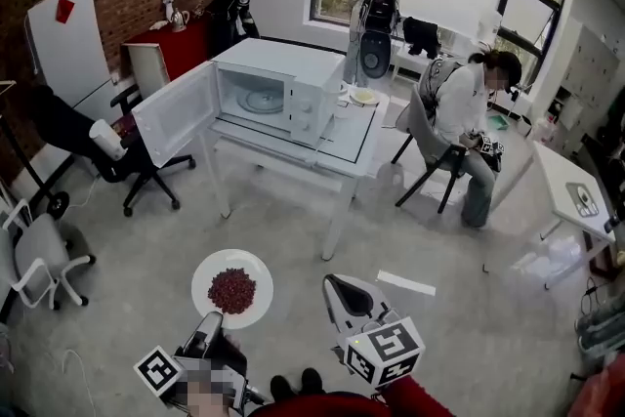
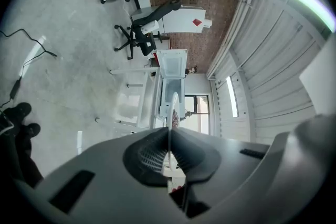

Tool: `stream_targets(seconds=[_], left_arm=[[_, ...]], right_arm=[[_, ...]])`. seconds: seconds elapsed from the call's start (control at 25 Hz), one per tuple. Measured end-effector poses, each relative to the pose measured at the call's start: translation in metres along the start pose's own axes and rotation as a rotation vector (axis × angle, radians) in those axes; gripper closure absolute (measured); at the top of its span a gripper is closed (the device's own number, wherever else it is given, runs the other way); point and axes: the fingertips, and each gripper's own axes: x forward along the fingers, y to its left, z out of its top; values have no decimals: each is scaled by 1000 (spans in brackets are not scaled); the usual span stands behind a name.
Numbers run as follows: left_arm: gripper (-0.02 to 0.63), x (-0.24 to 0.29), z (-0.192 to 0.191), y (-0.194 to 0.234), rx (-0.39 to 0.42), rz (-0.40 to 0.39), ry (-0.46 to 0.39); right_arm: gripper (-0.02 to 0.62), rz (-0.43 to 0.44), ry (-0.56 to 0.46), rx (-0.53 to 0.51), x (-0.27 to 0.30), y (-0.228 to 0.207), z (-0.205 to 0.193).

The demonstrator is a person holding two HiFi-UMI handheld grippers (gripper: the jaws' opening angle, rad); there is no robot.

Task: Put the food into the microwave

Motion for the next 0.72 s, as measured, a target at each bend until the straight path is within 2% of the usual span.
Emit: stream_targets(seconds=[0.4, 0.72], left_arm=[[586, 18, -5, 6, 6, 24, 8], [587, 40, -7, -15, 32, 4, -31]], right_arm=[[581, 13, -9, 25, -4, -15, -3], [581, -8, -43, 23, -10, -47, 9]])
